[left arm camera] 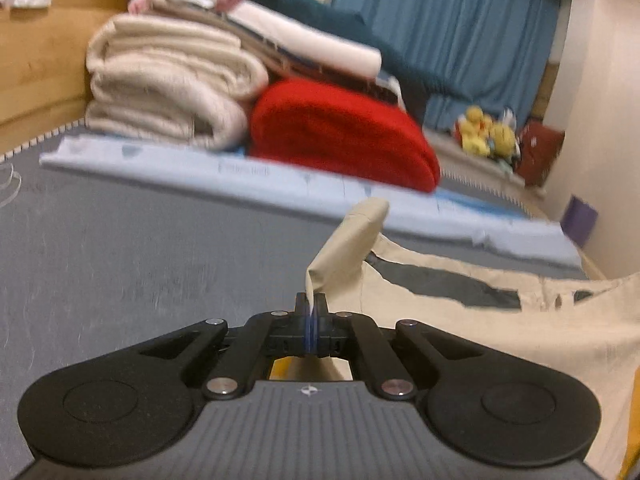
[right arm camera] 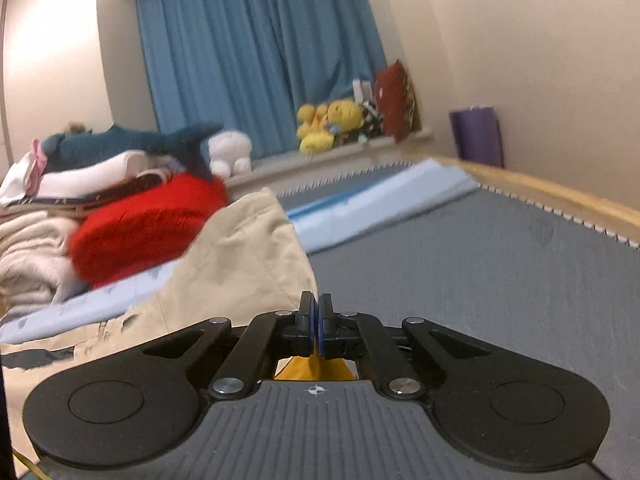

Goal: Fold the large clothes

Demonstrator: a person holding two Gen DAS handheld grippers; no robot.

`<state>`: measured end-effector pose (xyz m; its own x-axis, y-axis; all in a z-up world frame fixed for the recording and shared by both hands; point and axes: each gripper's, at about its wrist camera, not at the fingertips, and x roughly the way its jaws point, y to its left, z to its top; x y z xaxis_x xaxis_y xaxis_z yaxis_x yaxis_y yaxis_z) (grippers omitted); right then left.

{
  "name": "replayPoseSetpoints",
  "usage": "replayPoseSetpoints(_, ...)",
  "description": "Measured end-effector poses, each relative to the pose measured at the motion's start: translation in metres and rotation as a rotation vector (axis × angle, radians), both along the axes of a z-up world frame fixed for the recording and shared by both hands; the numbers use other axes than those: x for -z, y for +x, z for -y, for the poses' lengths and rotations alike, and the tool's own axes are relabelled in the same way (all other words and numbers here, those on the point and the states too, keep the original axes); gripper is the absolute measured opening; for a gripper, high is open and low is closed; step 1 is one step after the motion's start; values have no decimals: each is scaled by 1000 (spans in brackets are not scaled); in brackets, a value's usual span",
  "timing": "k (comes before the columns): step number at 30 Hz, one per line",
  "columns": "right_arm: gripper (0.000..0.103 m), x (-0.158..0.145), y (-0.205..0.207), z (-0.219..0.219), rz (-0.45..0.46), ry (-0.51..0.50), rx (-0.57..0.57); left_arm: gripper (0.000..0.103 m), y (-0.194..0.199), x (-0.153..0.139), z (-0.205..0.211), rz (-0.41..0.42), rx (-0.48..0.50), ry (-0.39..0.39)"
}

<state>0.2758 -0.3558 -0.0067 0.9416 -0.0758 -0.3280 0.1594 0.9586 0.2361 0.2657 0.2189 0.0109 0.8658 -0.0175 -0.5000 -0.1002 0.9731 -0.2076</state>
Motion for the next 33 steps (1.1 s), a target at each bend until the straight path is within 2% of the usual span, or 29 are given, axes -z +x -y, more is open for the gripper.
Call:
replayPoseSetpoints(3, 1, 4, 18, -5, -11, -11, 18, 2, 20, 4, 7, -3, -37, 21)
replayPoseSetpoints(4, 3, 10, 28, -6, -36, -13, 39, 8, 29, 10, 8, -29, -50, 16)
replayPoseSetpoints(5, 5, 18, 38, -6, -88, -17, 70, 12, 39, 17, 8, -69, -58, 4)
replayPoseSetpoints(7, 21, 37, 57, -3, -208, 4, 90, 40, 56, 33, 7, -180, -63, 4)
replayPoseSetpoints(9, 28, 57, 65, 1, -339, 27, 81, 48, 58, 44, 4, -249, -81, 32)
replayPoseSetpoints(11, 33, 75, 68, 6, -480, 41, 41, 55, 59, 50, -5, -309, -72, -18)
replayPoseSetpoints(14, 37, 94, 65, 8, -631, 41, -5, 55, 59, 61, -17, -390, -54, -132)
replayPoseSetpoints(17, 37, 100, 59, 10, -658, 66, -48, 55, 60, 74, -21, -459, -28, -173)
replayPoseSetpoints(18, 31, 99, 57, 10, -653, 68, -58, 52, 61, 77, -19, -464, -21, -169)
replayPoseSetpoints(19, 10, 97, 58, 8, -644, 65, -68, 43, 62, 81, -18, -463, -11, -159)
replayPoseSetpoints(20, 6, 97, 54, 3, -634, 53, -77, 26, 65, 82, -17, -457, 10, -155)
replayPoseSetpoints(21, 2, 93, 52, 1, -612, 33, -79, 1, 66, 84, -15, -450, 38, -151)
replayPoseSetpoints(22, 1, 88, 50, -1, -573, 16, -75, 0, 65, 80, -13, -416, 35, -126)
replayPoseSetpoints(24, 1, 66, 41, -3, -429, 18, -31, 0, 59, 65, -12, -306, 1, -100)
replayPoseSetpoints(26, 1, 56, 37, -3, -353, 40, 4, 0, 56, 54, -10, -220, -14, -86)
replayPoseSetpoints(27, 1, 59, 40, -3, -372, 49, 24, 1, 57, 55, -5, -226, -15, -50)
replayPoseSetpoints(29, 3, 74, 45, -3, -471, 53, 54, 8, 62, 65, 0, -300, -9, -32)
replayPoseSetpoints(30, 7, 83, 47, -4, -526, 36, 75, 15, 65, 71, 2, -350, -12, -24)
replayPoseSetpoints(31, 14, 87, 46, -4, -558, 11, 97, 18, 63, 73, 5, -376, -31, 21)
replayPoseSetpoints(33, 18, 81, 38, -5, -533, -31, 127, 18, 52, 62, 12, -336, -28, 119)
